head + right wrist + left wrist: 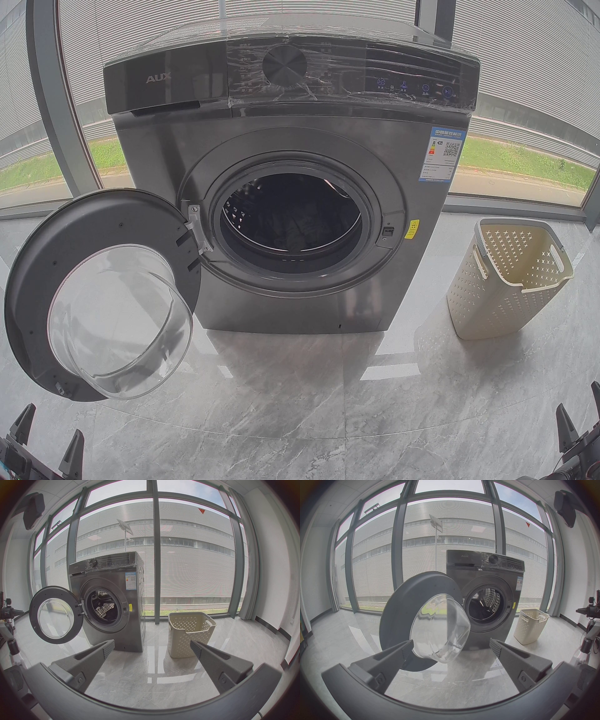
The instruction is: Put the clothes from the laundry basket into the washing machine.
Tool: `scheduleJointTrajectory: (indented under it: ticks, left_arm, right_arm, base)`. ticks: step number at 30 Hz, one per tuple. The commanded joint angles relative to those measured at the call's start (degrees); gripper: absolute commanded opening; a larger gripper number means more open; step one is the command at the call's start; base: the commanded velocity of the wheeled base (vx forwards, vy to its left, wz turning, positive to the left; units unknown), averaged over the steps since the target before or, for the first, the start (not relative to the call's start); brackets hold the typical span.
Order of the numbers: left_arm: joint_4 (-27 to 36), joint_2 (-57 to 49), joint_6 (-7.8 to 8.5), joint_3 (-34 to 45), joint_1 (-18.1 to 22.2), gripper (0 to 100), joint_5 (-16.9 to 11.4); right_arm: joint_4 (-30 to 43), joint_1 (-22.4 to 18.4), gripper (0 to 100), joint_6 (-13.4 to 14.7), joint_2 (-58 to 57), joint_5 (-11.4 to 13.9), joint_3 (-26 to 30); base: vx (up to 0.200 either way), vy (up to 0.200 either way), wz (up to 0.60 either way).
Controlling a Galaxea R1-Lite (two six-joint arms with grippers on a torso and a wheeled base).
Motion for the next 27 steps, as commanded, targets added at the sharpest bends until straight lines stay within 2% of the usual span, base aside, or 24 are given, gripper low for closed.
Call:
scheduleJointTrajectory:
  ticks: [1, 4, 11, 20, 23, 27]
  left_arm:
    - [0.0, -1.0, -0.11, 0.9, 0.1, 100, 0.0]
    - [0.0, -1.2, 0.33, 0.9, 0.2, 100, 0.1]
    - [0.0, -1.2, 0.24, 0.9, 0.2, 100, 0.1]
    - [0.0, -1.2, -0.02, 0.9, 0.2, 100, 0.3]
    - [0.0, -1.2, 0.42, 0.9, 0.2, 100, 0.2]
    - [0.0, -1.2, 0.42, 0.9, 0.2, 100, 0.1]
  right_arm:
    - [0.0, 0.0, 100, -0.1, -0.7, 0.0, 1.0]
    - [0.0, 0.0, 100, -0.1, -0.7, 0.0, 1.0]
    - [0.0, 0.0, 100, -0.1, -0.7, 0.0, 1.0]
    - [0.0, 0.0, 100, -0.1, -0.7, 0.0, 1.0]
    - [0.0, 0.0, 100, -0.1, -0.7, 0.0, 1.0]
    - [0.0, 0.0, 100, -0.1, -0.7, 0.0, 1.0]
  base:
    - [0.0, 0.0, 0.0]
    - [-0.133, 0.0, 0.0]
    - [-0.2, 0.0, 0.0]
    - [0.0, 0.0, 0.0]
    - [0.0, 0.0, 0.0]
    - [-0.15, 0.0, 0.0]
